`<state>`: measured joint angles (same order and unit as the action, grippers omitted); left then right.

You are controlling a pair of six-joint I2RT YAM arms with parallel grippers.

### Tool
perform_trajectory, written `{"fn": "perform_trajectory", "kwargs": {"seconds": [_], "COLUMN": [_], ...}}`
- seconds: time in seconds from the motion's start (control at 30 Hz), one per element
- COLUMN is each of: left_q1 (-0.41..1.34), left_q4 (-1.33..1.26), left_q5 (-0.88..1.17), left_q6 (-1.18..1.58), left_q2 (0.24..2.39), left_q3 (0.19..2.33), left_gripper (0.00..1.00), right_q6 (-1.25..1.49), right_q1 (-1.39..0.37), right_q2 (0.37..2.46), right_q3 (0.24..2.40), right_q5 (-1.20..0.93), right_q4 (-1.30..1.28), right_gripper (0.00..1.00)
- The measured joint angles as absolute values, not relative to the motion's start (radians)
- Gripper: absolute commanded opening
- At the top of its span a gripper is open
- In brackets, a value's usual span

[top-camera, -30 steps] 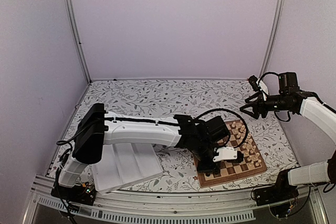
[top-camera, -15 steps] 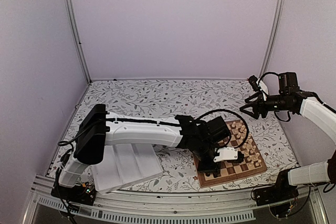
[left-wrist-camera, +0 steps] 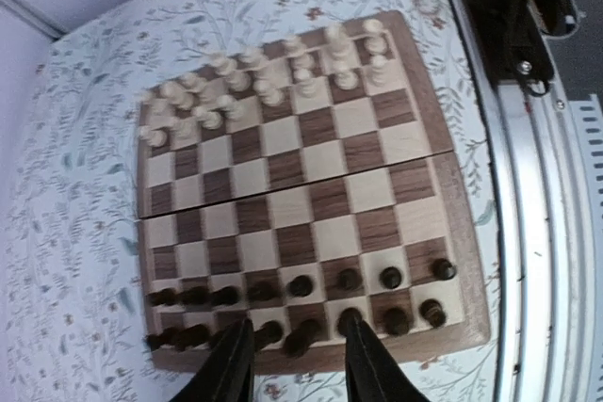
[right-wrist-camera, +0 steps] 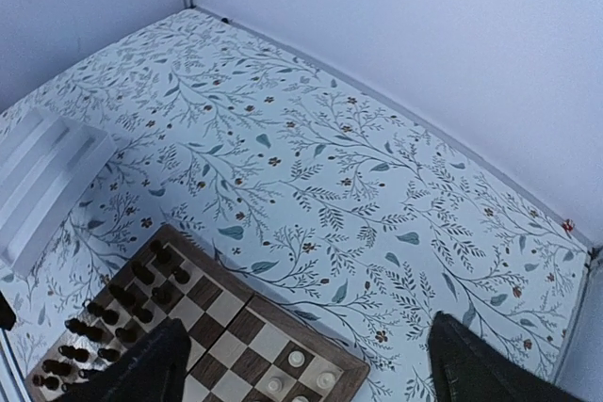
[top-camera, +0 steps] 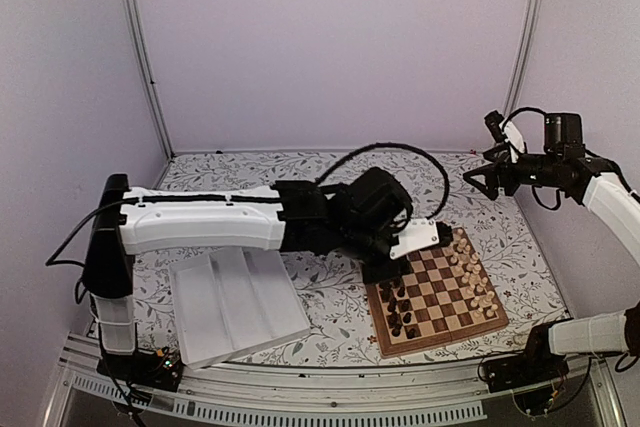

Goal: Set up the chess pieces on the board
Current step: Reset both arms

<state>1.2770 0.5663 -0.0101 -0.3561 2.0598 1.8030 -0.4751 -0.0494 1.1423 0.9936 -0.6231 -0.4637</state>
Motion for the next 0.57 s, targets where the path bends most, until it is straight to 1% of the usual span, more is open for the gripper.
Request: {"fn": "perform_trajectory", "kwargs": {"seconds": [0.03, 0.1, 0.17, 0.2, 0.3, 0.33, 0.43, 0.57], "left_q1": [1.261, 1.218, 1.149, 1.109, 0.967, 0.929, 0.817, 0.738], "left_q4": [0.539, 0.484, 0.419, 0.384, 0.286, 0.265, 0.186, 0.076], "left_q5": [-0.050, -0.130, -0.220, -0.254, -0.320, -0.335, -0.393, -0.453], "left_q6": [-0.342, -0.319, -0.288, -0.274, -0.209, -0.197, -0.151, -0.082], "left_q2": [2.009, 1.919, 1.821, 1.778, 1.649, 1.611, 1.488, 1.356], "left_q3": [1.768, 1.699, 1.608, 1.560, 1.384, 1.332, 1.168, 1.058], "left_gripper": [0.57, 0.66, 0.72, 0.77, 0.97, 0.99, 0.99, 0.99], "right_q6": [-0.447, -0.406, -0.378, -0.357, -0.308, -0.287, -0.249, -0.217], "right_q1": [-0.049, -0.049, -0.049, -0.049, -0.049, -0.049, -0.049, -0.047], "right_q2": [1.142, 1.144, 1.150, 1.155, 1.171, 1.172, 1.142, 1.102], "right_q3": [1.016, 1.045, 1.055, 1.055, 1.055, 1.050, 1.005, 0.969], "right_q5": [-0.591, -0.543, -0.501, -0.475, -0.393, -0.363, -0.305, -0.278], "right_q4": [-0.450, -0.420, -0.391, -0.376, -0.348, -0.330, -0.266, -0.217], "right_gripper": [0.99, 0.99, 0.99, 0.99, 0.99, 0.99, 0.99, 0.99]}}
